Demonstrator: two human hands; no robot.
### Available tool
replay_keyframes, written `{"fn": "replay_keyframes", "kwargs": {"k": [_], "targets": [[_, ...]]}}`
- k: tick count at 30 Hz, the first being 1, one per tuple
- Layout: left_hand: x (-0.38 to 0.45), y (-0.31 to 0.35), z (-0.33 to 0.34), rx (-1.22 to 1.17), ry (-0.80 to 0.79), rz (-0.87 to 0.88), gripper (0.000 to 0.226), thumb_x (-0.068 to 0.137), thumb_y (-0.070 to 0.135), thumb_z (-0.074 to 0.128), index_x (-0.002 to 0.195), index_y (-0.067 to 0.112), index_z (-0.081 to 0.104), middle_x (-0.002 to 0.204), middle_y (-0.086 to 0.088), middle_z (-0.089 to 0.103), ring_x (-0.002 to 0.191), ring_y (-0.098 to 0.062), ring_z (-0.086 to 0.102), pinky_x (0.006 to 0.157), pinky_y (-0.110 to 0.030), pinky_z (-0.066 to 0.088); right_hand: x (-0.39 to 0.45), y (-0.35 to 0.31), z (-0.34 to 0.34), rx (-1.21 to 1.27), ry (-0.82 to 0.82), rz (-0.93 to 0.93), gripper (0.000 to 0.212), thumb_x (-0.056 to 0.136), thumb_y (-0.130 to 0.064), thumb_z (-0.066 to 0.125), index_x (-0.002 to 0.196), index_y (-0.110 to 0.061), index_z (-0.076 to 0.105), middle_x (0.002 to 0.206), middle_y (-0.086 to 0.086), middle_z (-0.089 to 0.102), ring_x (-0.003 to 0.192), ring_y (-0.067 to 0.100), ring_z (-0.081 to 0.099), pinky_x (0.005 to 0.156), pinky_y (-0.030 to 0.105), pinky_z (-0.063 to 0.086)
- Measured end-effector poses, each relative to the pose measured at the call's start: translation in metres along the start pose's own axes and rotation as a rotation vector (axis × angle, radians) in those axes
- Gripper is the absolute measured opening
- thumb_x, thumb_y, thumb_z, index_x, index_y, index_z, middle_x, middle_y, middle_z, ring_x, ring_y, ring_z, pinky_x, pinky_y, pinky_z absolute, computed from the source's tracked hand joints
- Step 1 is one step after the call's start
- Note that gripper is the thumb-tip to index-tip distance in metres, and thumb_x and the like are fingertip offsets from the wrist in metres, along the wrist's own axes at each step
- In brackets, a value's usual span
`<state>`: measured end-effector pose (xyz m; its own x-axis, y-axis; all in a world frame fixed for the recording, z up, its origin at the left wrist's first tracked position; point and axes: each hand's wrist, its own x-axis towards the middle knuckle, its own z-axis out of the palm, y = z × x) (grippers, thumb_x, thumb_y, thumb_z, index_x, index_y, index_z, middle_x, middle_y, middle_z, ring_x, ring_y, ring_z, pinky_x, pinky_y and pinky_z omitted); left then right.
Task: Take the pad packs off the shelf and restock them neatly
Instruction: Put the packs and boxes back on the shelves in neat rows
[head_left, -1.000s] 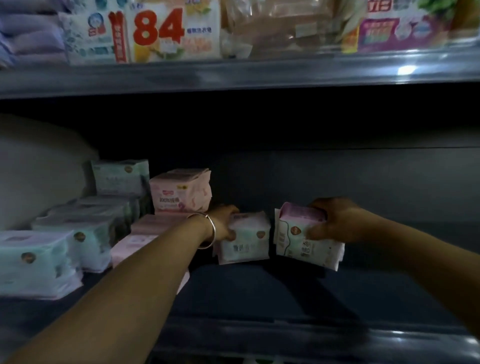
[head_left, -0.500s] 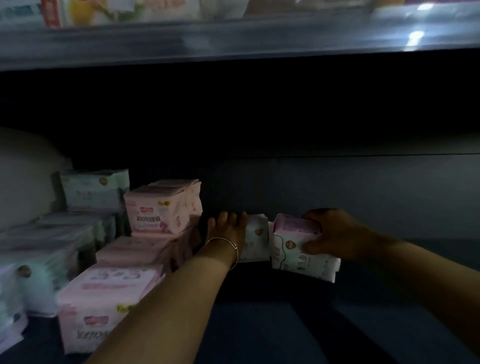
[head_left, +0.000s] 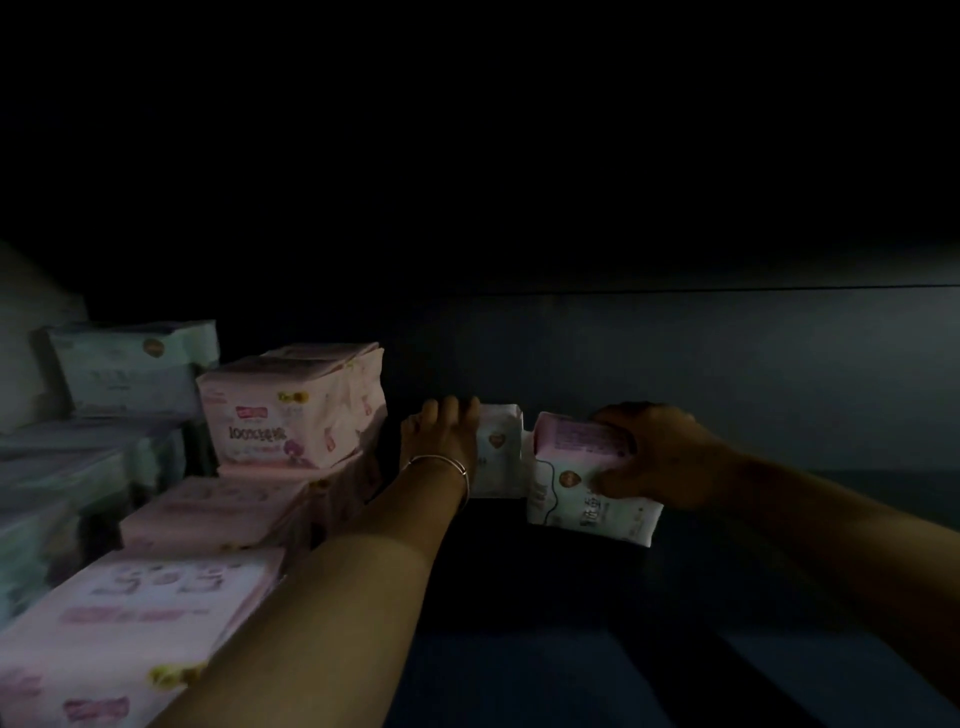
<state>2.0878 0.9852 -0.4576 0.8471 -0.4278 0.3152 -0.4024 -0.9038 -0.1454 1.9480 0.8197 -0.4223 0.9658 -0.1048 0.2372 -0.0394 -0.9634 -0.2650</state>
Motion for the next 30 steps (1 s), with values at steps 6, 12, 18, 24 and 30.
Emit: {"fn": "replay_keyframes", "kwargs": {"k": [6, 12, 18, 24, 30], "targets": [[-0.018, 0.006, -0.021, -0.255, 0.059, 0.028, 0.085, 0.086, 0.014, 0.056, 0.151, 0.020, 0.001, 0.157, -0.005, 0.000, 0.144, -0.029, 0.004, 0.115, -0.045, 0.015, -0.017, 0.000, -0.003, 0.479, 0.123, 0.102, 0.046, 0.079, -0.023, 0.073, 0.120, -0.017, 0.055, 0.107, -0.006, 0.058, 0.095, 0.010, 0.057, 0.072, 0.018, 0.048], [-0.071, 0.017, -0.056, -1.210, -0.210, -0.010, 0.064, 0.086, -0.007, 0.051, 0.143, 0.016, 0.033, 0.131, -0.002, 0.046, 0.123, -0.022, 0.044, 0.099, -0.028, 0.036, -0.050, -0.001, 0.003, 1.232, 0.140, 0.309, 0.036, 0.080, -0.013, 0.071, 0.114, -0.006, 0.062, 0.102, 0.011, 0.072, 0.092, 0.029, 0.070, 0.082, 0.048, 0.056], [-0.110, 0.027, -0.059, -1.536, -0.504, 0.146, 0.037, 0.081, 0.004, 0.068, 0.113, 0.022, 0.058, 0.107, 0.003, 0.068, 0.101, -0.012, 0.063, 0.087, -0.030, 0.054, -0.076, -0.013, 0.010, 1.437, 0.046, 0.240, 0.041, 0.079, -0.012, 0.067, 0.119, -0.007, 0.059, 0.109, 0.013, 0.070, 0.100, 0.030, 0.068, 0.086, 0.045, 0.054], [-0.108, 0.018, -0.055, -1.064, 0.250, 0.114, 0.077, 0.061, 0.014, 0.086, 0.124, 0.013, 0.042, 0.118, 0.001, 0.048, 0.107, -0.015, 0.050, 0.089, -0.027, 0.044, -0.088, -0.013, -0.006, 1.494, -0.098, 0.328, 0.041, 0.090, -0.038, 0.050, 0.124, -0.015, 0.055, 0.126, 0.017, 0.057, 0.109, 0.042, 0.058, 0.089, 0.059, 0.048], [-0.106, 0.009, -0.049, -0.661, 0.367, 0.512, 0.074, 0.070, 0.001, 0.074, 0.119, 0.038, 0.032, 0.150, -0.004, 0.015, 0.131, -0.010, 0.021, 0.108, -0.023, 0.022, -0.081, -0.025, -0.009, 1.567, -0.074, 0.445, 0.057, 0.087, -0.059, 0.049, 0.116, -0.011, 0.058, 0.110, 0.016, 0.064, 0.095, 0.034, 0.065, 0.069, 0.047, 0.057]]}}
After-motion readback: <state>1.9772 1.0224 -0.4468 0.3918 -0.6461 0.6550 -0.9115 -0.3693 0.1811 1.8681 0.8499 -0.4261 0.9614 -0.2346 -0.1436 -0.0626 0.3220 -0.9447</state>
